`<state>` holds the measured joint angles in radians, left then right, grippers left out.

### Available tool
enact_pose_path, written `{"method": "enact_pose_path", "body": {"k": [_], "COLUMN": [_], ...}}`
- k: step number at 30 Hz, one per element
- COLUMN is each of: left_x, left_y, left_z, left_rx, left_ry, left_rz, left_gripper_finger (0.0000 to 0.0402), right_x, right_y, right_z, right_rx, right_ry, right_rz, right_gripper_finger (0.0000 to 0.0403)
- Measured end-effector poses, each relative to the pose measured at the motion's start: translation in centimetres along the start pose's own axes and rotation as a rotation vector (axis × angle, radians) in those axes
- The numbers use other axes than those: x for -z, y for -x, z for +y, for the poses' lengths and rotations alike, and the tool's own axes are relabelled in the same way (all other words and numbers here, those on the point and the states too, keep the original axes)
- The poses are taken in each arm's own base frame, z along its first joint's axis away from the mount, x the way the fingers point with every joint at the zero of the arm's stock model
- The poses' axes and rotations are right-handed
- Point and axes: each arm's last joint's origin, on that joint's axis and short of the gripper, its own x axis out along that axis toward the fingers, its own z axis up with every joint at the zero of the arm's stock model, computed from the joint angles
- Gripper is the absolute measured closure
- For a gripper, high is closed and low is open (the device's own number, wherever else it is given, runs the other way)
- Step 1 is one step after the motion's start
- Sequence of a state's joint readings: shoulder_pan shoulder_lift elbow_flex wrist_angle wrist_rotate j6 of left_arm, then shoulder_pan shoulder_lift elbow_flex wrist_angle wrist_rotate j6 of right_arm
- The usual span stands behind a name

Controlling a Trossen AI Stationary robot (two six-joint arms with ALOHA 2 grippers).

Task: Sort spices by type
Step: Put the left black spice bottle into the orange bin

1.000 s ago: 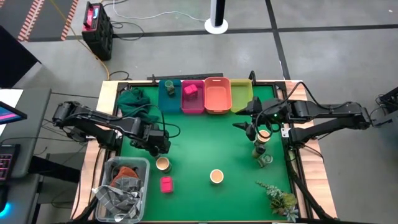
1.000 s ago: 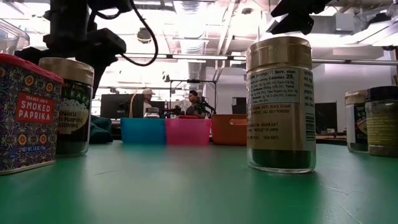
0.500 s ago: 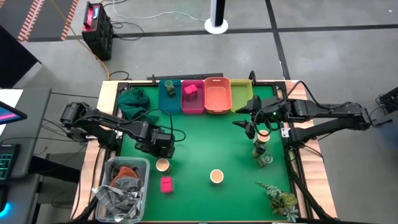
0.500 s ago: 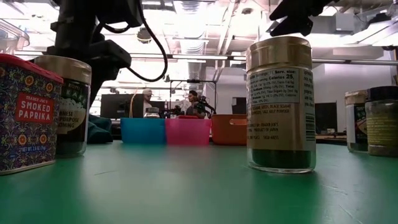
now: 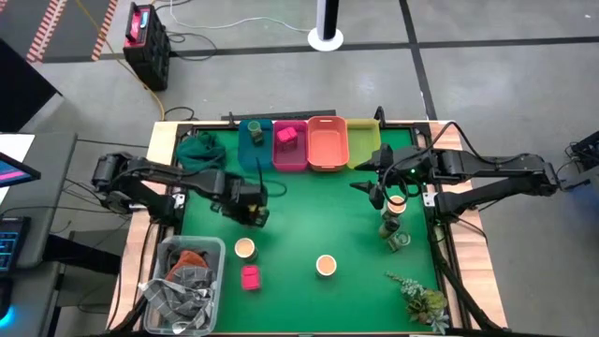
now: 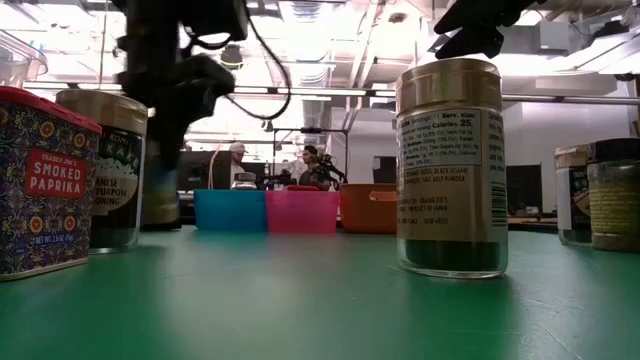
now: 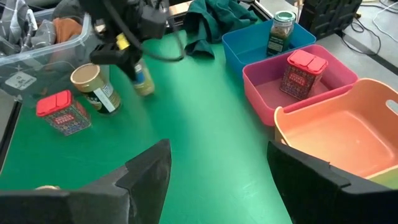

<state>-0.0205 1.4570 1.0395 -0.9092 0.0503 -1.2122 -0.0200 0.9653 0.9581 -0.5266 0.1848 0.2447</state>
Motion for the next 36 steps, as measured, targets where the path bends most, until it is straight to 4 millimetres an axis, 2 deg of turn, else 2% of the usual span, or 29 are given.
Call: {"method": "enact_pose_path", "body": {"k": [9,18,22,28,32,36], "left_x": [-7.6,-12.6,-14.8,-18.5,-20.7,-22.7], "left_y": [4.1,8.4,8.8,9.1,8.7,7.4], "left_z": [1.0,1.9,1.1,-1.7,-3.5,-5.1], "left_rx": [0.119,0.196,0.179,0.178,0.185,0.197], "left_ry": [-0.057,-0.066,-0.113,-0.209,-0.276,-0.328], "left_rz": [-0.131,-0.266,-0.255,-0.286,-0.301,-0.310], "left_gripper_finger": [0.0214,0.0214,0.0214,0.0214,0.0214,0.0214], "right_x": [0.2,0.4,0.3,0.6,0.9,1.0], "right_y": [-0.1,-0.1,-0.2,-0.2,-0.2,-0.2], "right_z": [0.0,-0.4,-0.8,-1.1,-1.2,-1.5], "right_rx": [0.006,0.024,0.045,0.066,0.079,0.096], "right_ry": [-0.055,-0.077,-0.116,-0.143,-0.157,-0.196], "right_rz": [0.024,0.043,0.041,0.074,0.105,0.114], "right_gripper_finger": [0.0112,0.0112,0.0112,0.0112,0.0112,0.0112]}}
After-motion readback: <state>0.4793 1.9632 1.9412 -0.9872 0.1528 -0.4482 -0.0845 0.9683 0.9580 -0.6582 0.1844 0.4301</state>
